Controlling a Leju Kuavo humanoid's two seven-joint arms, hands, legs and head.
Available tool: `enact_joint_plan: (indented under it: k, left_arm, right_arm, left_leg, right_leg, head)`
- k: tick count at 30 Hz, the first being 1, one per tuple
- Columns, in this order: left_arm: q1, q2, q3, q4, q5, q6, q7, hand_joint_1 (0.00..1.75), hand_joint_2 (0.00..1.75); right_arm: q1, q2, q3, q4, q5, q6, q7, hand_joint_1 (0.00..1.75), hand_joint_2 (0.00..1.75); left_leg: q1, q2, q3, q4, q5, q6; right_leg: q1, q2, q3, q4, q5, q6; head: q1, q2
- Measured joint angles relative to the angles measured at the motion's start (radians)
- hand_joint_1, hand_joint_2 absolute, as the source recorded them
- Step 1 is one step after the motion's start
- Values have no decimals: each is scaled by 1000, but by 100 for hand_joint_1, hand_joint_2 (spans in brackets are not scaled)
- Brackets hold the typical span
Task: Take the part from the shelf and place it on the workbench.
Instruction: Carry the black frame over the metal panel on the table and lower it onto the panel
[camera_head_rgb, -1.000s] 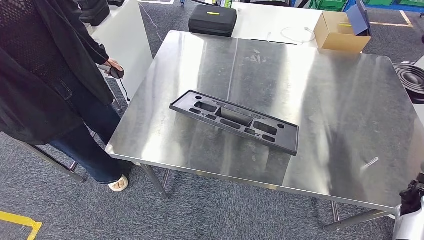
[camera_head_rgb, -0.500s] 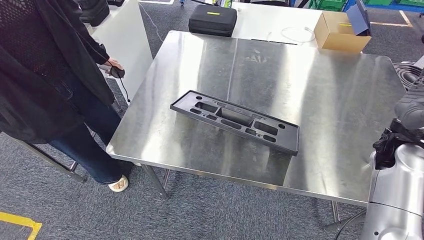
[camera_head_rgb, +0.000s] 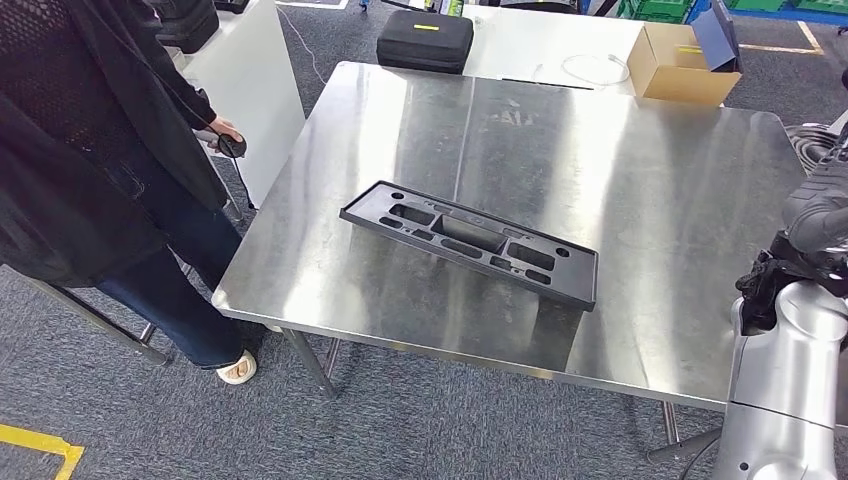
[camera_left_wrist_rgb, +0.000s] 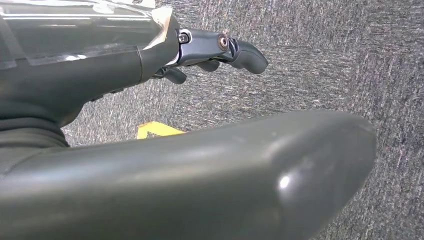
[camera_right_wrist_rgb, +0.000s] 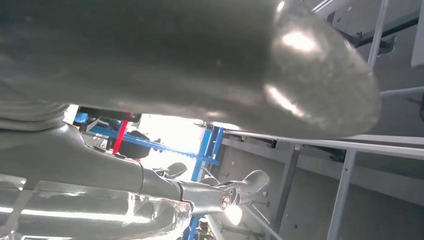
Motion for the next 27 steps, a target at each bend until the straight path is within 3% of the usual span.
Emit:
enact_joint_plan:
  k: [7, 11, 13, 15, 17, 18, 20, 21, 22, 26, 27]
  left_arm:
    - [-1, 1, 0, 0, -9, -2, 9, 0, 0]
    - [-10, 0, 0, 0, -19, -4, 27, 0, 0]
    - [-17, -1, -1, 0, -22, -5, 33, 0, 0]
    - [-21, -3, -1, 0, -25, -5, 36, 0, 0]
    - [-22, -4, -3, 0, -29, -7, 38, 0, 0]
    - [-22, -5, -4, 0, -30, -8, 39, 0, 0]
    - [-23, -5, -9, 0, -34, -12, 40, 0, 0]
    - [-25, -5, -10, 0, -36, -12, 41, 0, 0]
    - [-27, -4, -12, -1, -38, -12, 43, 0, 0]
    - [-29, -4, -15, -1, -42, -10, 51, 0, 0]
    - [-29, -4, -15, -1, -43, -10, 52, 0, 0]
  right_arm:
    - [-5, 7, 3, 3, 4, -14, 0, 0, 0]
    - [-5, 0, 1, 9, 6, -20, -3, 0, 0]
    - [-5, -8, -3, 12, 8, -21, -8, 0, 0]
    - [1, -12, -8, 17, 7, -21, -12, 0, 0]
    - [15, -12, -13, 19, 7, -21, -13, 0, 0]
    - [22, -12, -14, 20, 6, -21, -13, 0, 0]
    - [30, -13, -17, 19, 6, -21, -13, 0, 0]
    - [32, -13, -19, 19, 6, -21, -13, 0, 0]
    - [35, -13, -20, 18, 6, -21, -13, 0, 0]
    - [46, -13, -25, 16, 7, -21, -14, 0, 0]
    - [47, -13, -26, 16, 8, -21, -15, 0, 0]
  left_leg:
    - [-6, 0, -2, 5, -6, 8]
    - [-4, 2, 4, -7, 5, 23]
    - [2, 5, 9, -21, 15, 33]
    - [3, 6, 8, -22, 17, 35]
    - [5, 7, 7, -21, 18, 33]
    - [7, 8, 7, -20, 18, 31]
    - [13, 7, 5, -12, 15, 18]
    - [14, 6, 3, -7, 12, 10]
    - [13, 6, -1, -2, 10, 0]
    - [15, 4, -9, -1, 16, -22]
    - [16, 6, -17, 15, 1, -26]
  right_leg:
    - [-8, 0, 0, -2, 0, 2]
    - [-12, 1, -3, 3, -3, 14]
    - [-13, 1, -34, 67, -39, 12]
    - [-15, 2, -96, 199, -90, 10]
    - [-19, 2, -135, 279, -108, 21]
    - [-22, 2, -132, 270, -97, 31]
    - [-33, 2, -65, 130, -40, 58]
    - [-35, 4, -34, 68, -18, 62]
    - [-35, 7, -11, 20, -2, 60]
    - [-30, 13, -17, 18, 9, 21]
    - [-31, 13, -19, 18, 13, 13]
  head:
    - [-1, 0]
    - [0, 0]
    - [2, 0]
    - [4, 0]
    - [5, 0]
    - [5, 0]
    - [6, 0]
    - [8, 0]
    - [8, 0]
    - [7, 0]
    - [7, 0]
